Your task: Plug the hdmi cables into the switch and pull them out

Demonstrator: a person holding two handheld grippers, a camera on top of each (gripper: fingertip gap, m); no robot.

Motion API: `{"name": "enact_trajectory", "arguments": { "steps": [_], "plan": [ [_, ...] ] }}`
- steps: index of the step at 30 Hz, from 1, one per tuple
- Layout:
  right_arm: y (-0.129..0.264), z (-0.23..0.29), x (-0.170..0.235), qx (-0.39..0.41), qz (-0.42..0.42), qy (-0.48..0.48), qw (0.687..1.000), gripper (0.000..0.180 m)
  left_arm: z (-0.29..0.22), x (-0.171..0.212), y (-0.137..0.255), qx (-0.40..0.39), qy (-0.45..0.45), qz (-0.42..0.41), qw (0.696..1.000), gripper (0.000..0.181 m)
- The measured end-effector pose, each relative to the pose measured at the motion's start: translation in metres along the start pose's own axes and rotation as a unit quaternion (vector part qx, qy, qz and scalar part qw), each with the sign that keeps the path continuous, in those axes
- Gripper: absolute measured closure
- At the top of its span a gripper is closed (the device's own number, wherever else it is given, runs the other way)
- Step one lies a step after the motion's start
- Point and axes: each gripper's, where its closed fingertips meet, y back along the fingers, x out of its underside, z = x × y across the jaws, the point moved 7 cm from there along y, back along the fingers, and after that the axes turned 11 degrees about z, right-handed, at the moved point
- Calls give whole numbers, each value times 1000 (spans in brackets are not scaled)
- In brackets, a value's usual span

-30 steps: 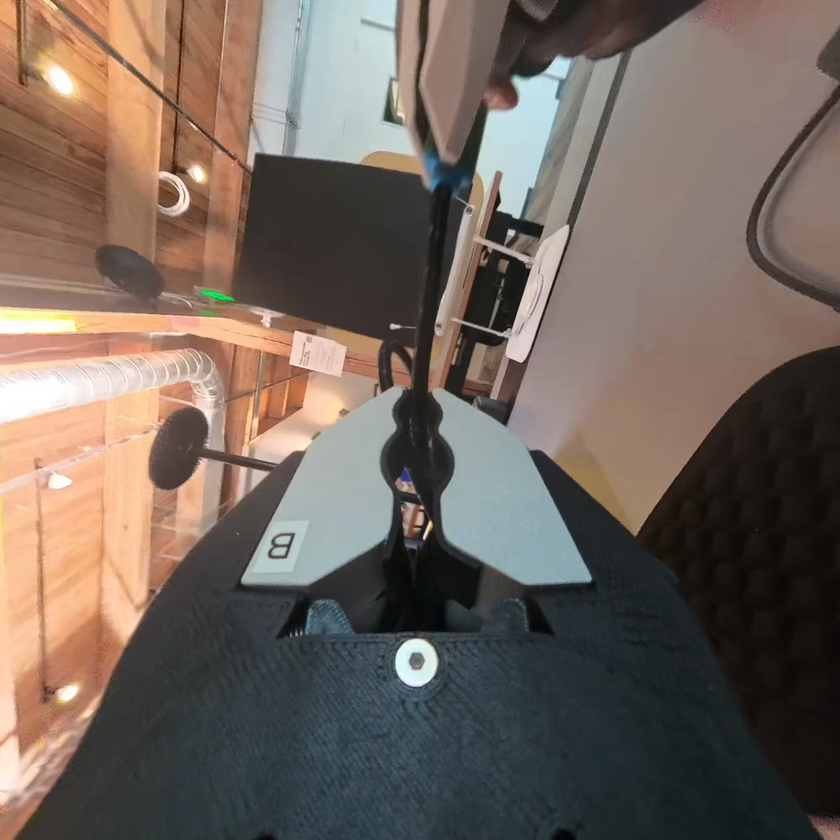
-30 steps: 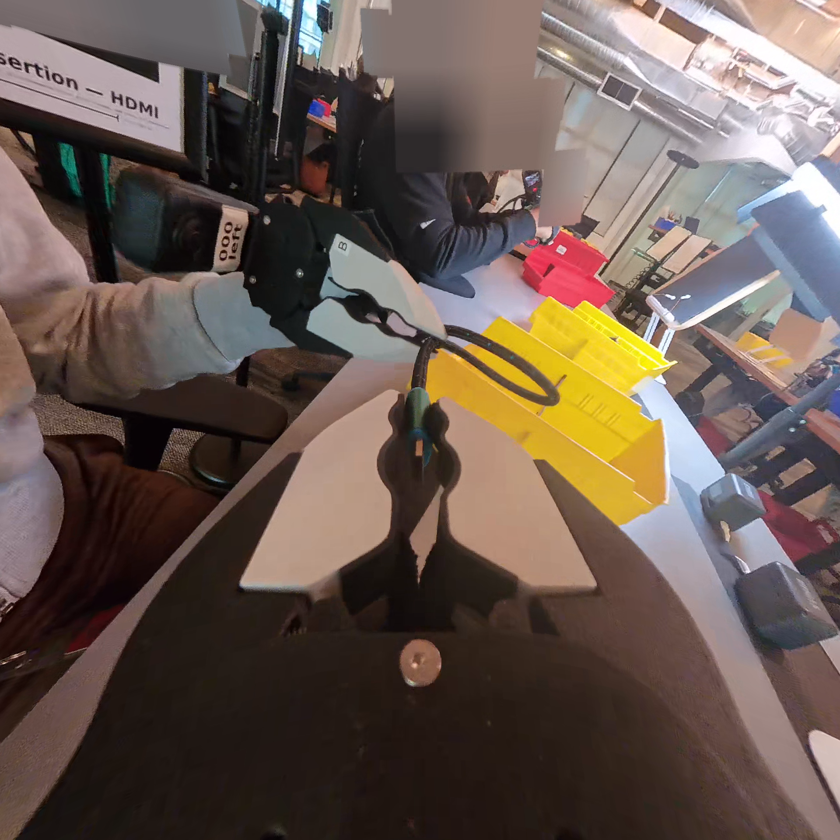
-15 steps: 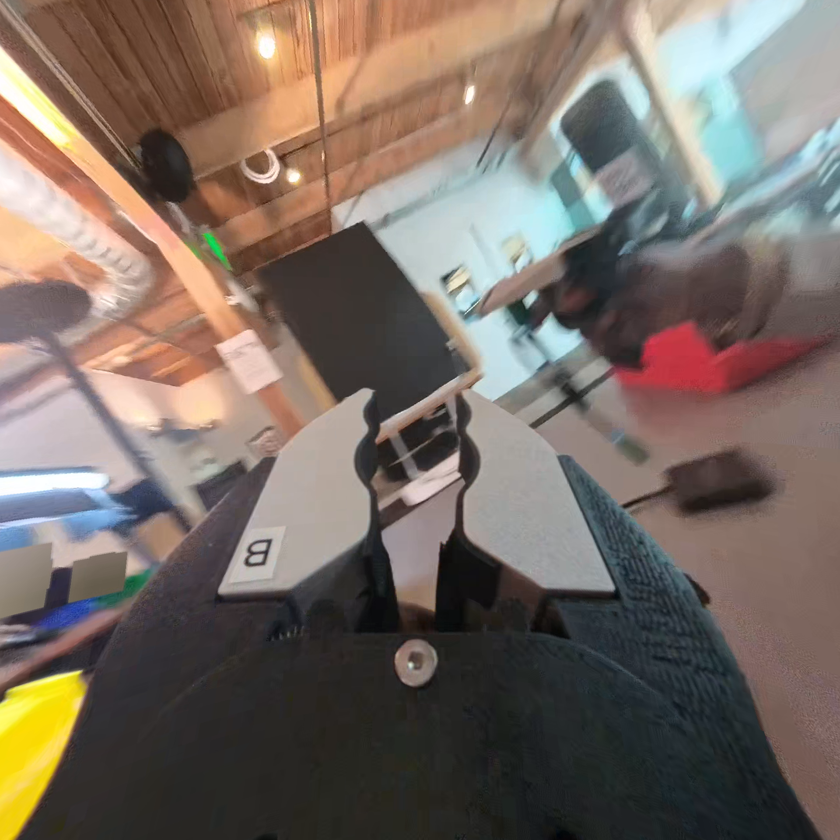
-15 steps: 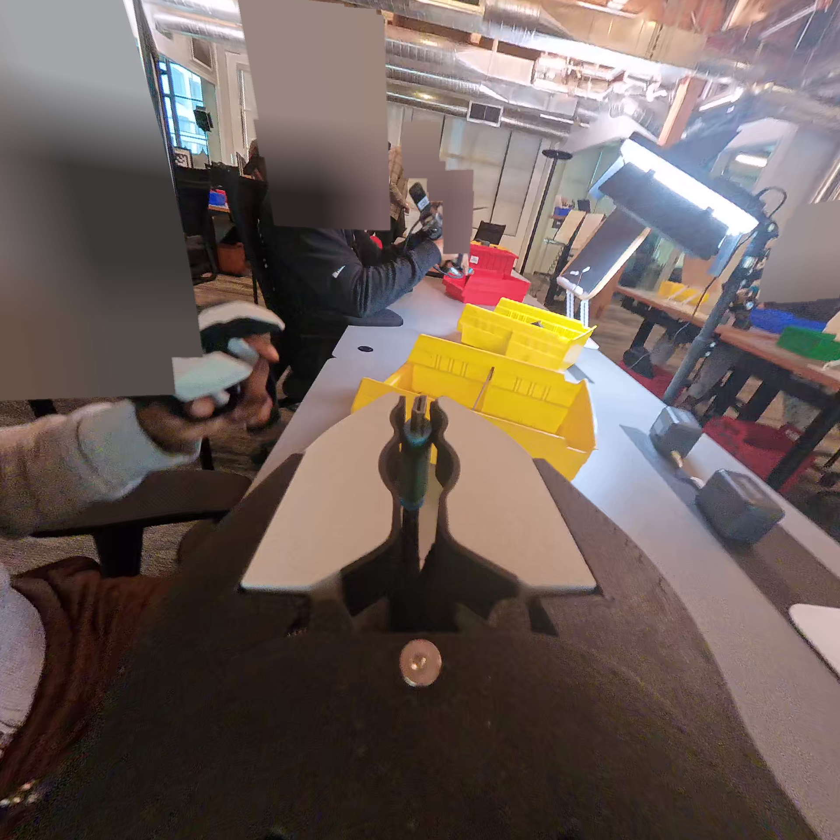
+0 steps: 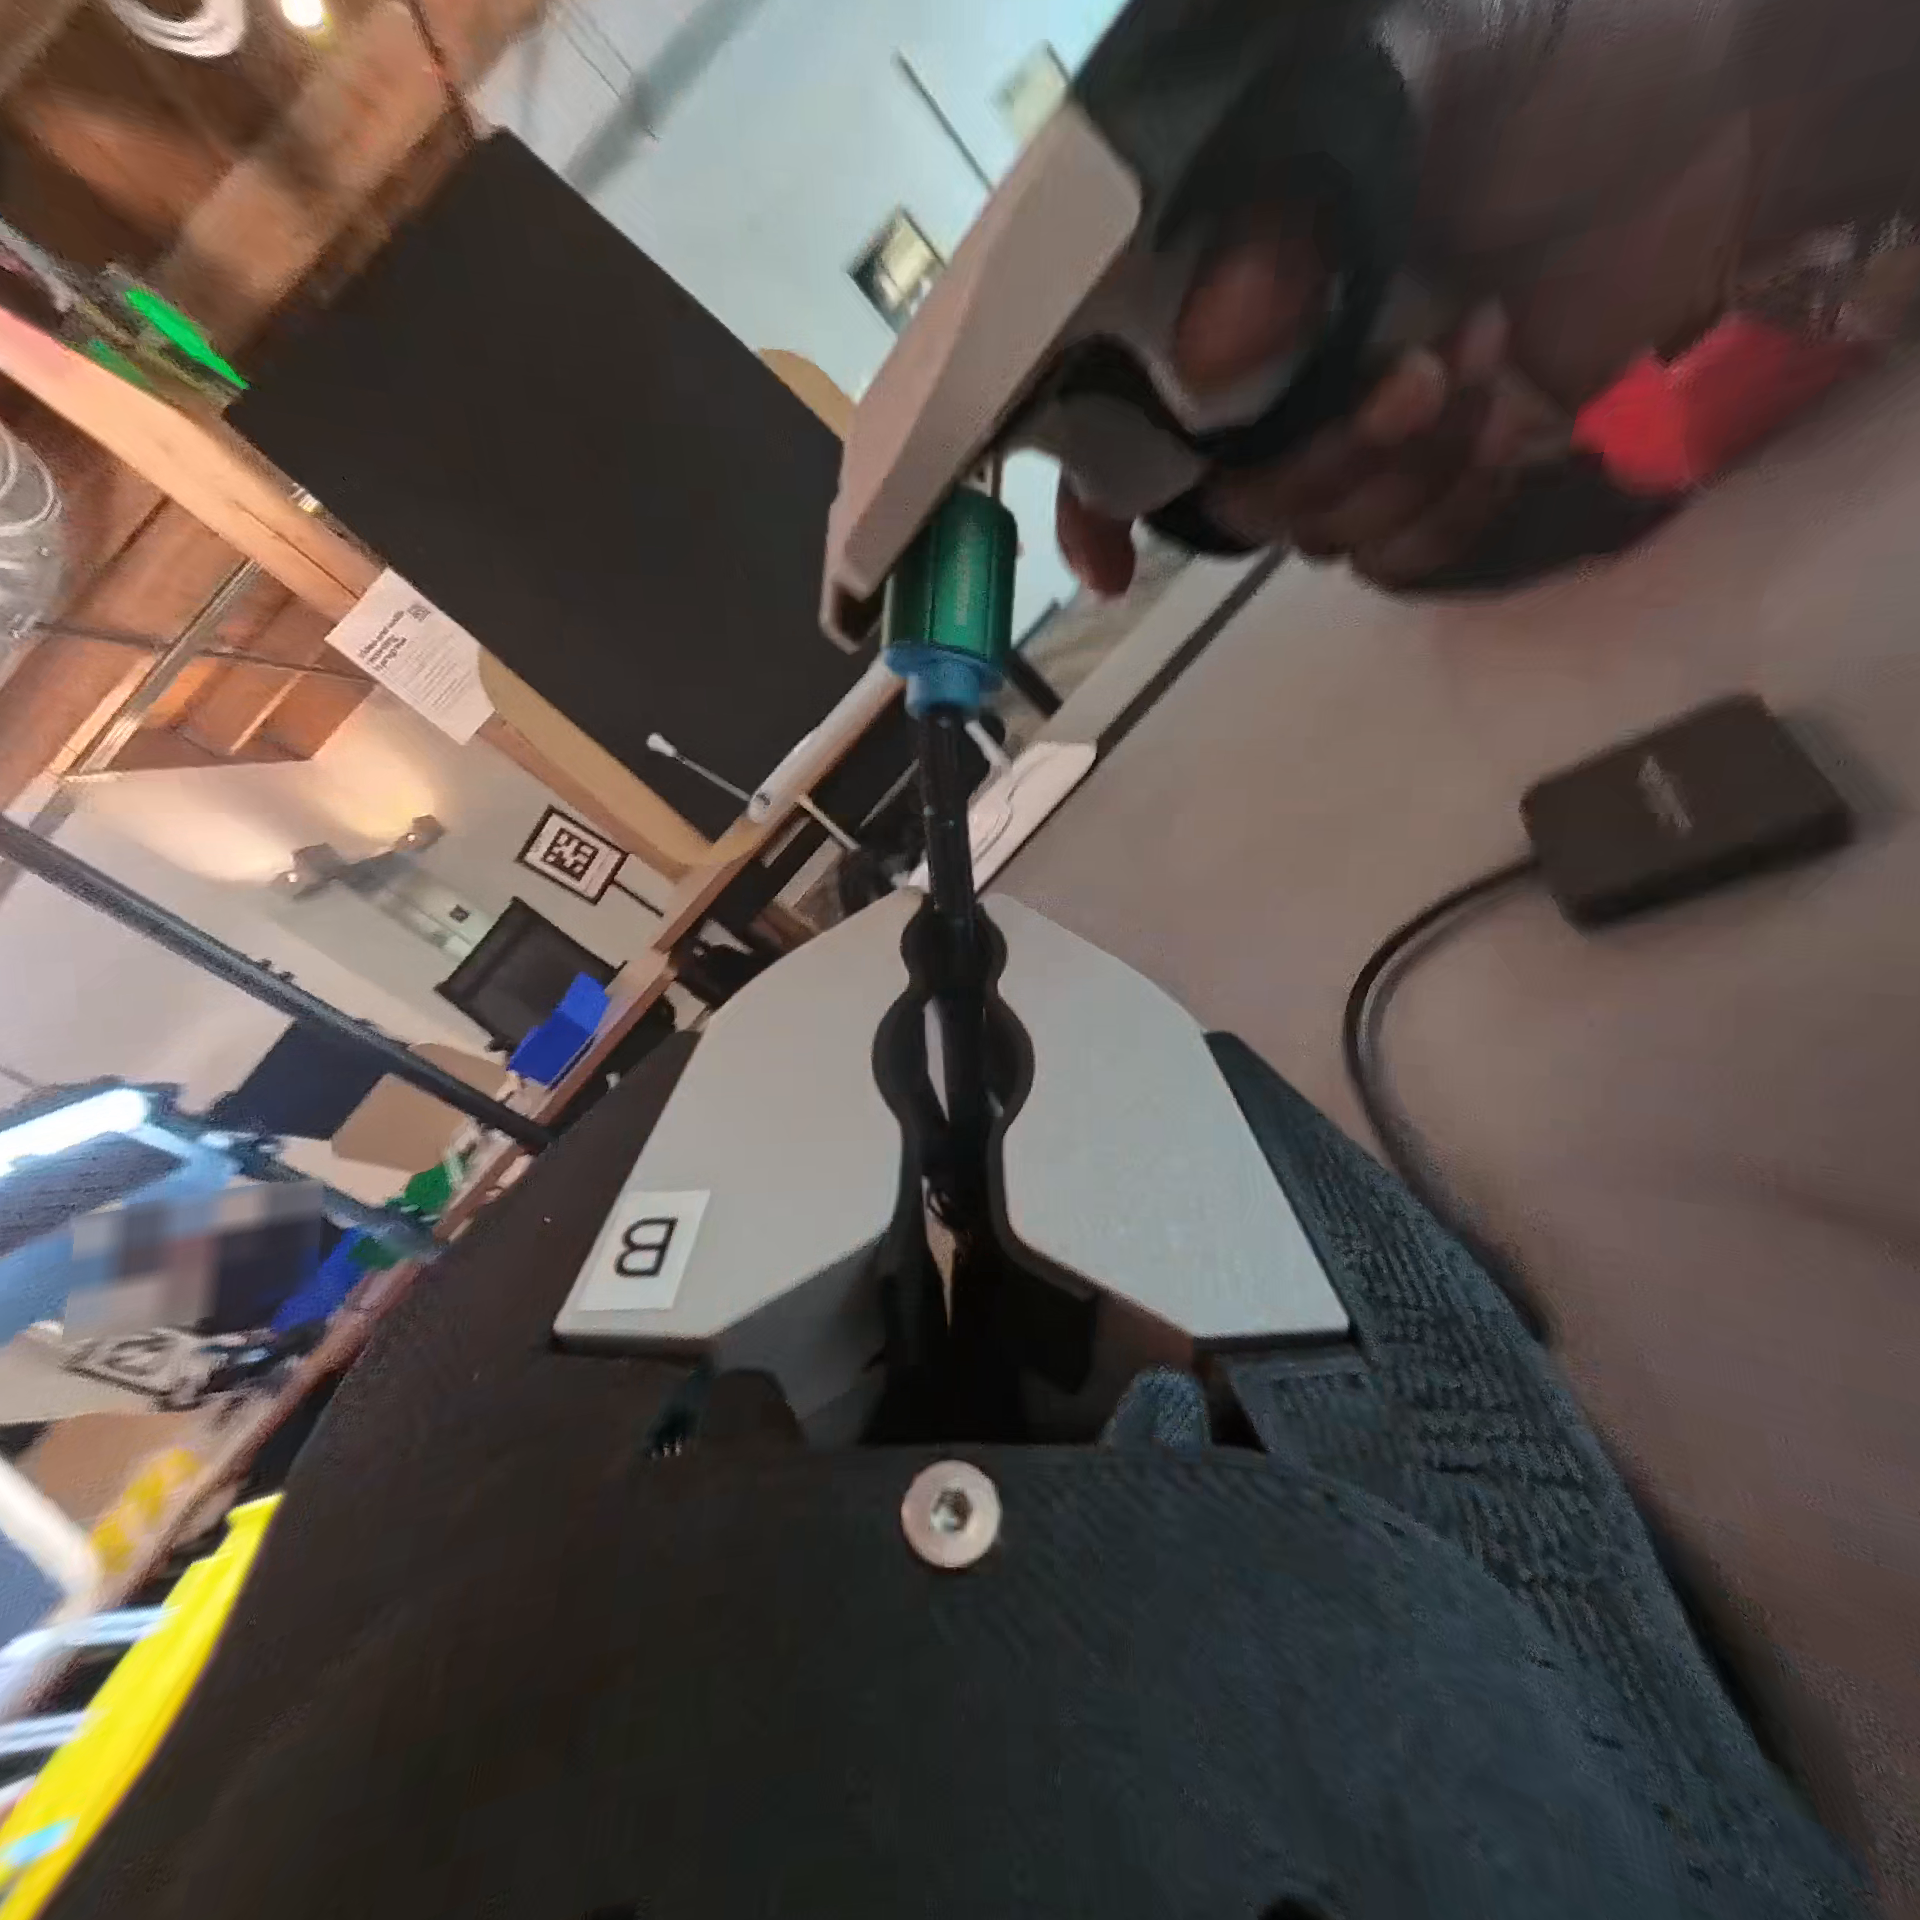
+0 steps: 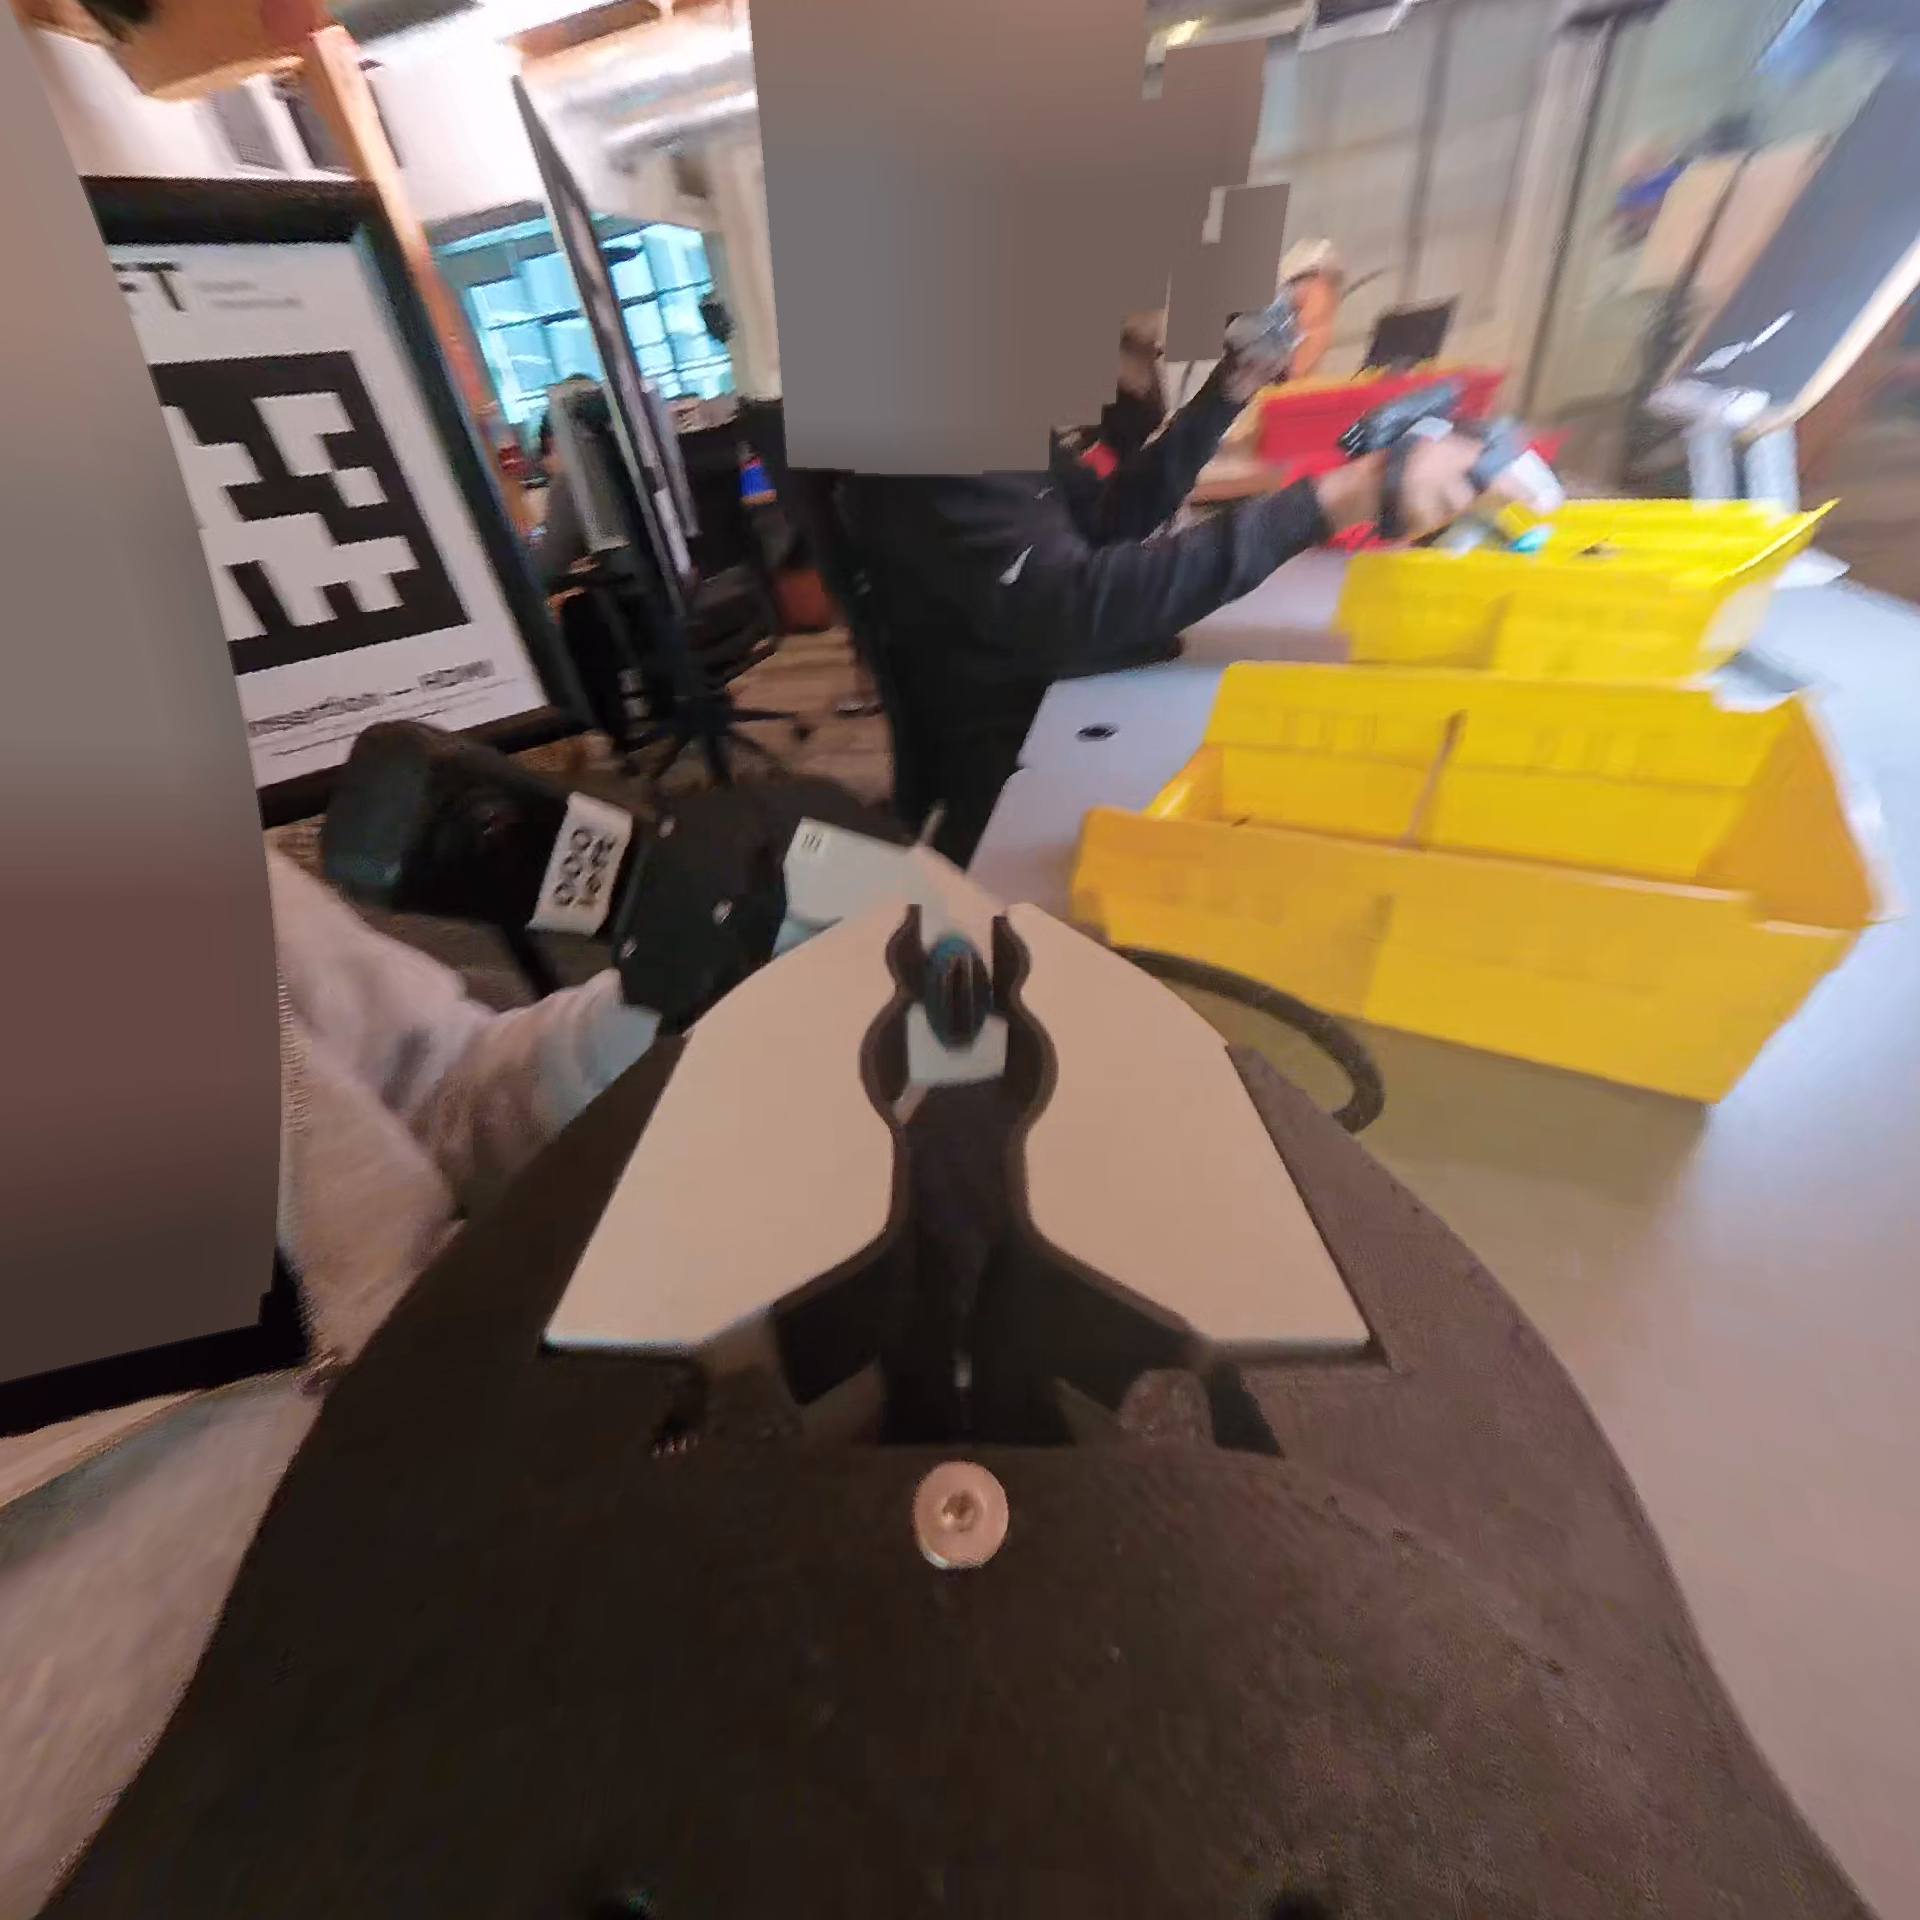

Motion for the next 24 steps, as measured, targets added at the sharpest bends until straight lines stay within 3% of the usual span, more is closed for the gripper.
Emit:
{"name": "enact_trajectory", "arguments": {
  "steps": [5, 9, 12, 15, 16, 19, 20, 22, 24],
  "plan": [
    [-3, -5, 11, -51, 65, -35, 996, 136, 21, 15, 14, 0, -135, 93, 986, 176],
    [-17, 0, 20, -55, 81, -32, 995, 146, 16, 16, 15, 10, -191, 114, 975, 176],
    [-24, 0, 26, -36, 85, -20, 996, 168, 11, 14, 14, 18, -202, 112, 973, 176],
    [-22, -1, 24, -31, 75, -5, 997, 169, 12, 12, 15, 0, -200, 101, 974, 175],
    [-19, -2, 21, -31, 62, -5, 998, 169, 14, 9, 16, -13, -189, 83, 978, 174],
    [-2, -13, 8, 0, -12, -29, 1000, 169, 31, -5, 34, -73, -110, -16, 991, 145],
    [6, -19, 4, 13, -47, -47, 998, 169, 36, -11, 45, -87, -63, -69, 992, 145],
    [24, -35, -1, 35, -120, -97, 987, 170, 30, -23, 65, -41, 34, -195, 979, 148],
    [38, -48, -1, 43, -181, -145, 972, 169, 6, -30, 74, 81, 135, -289, 944, 153]
  ]
}}
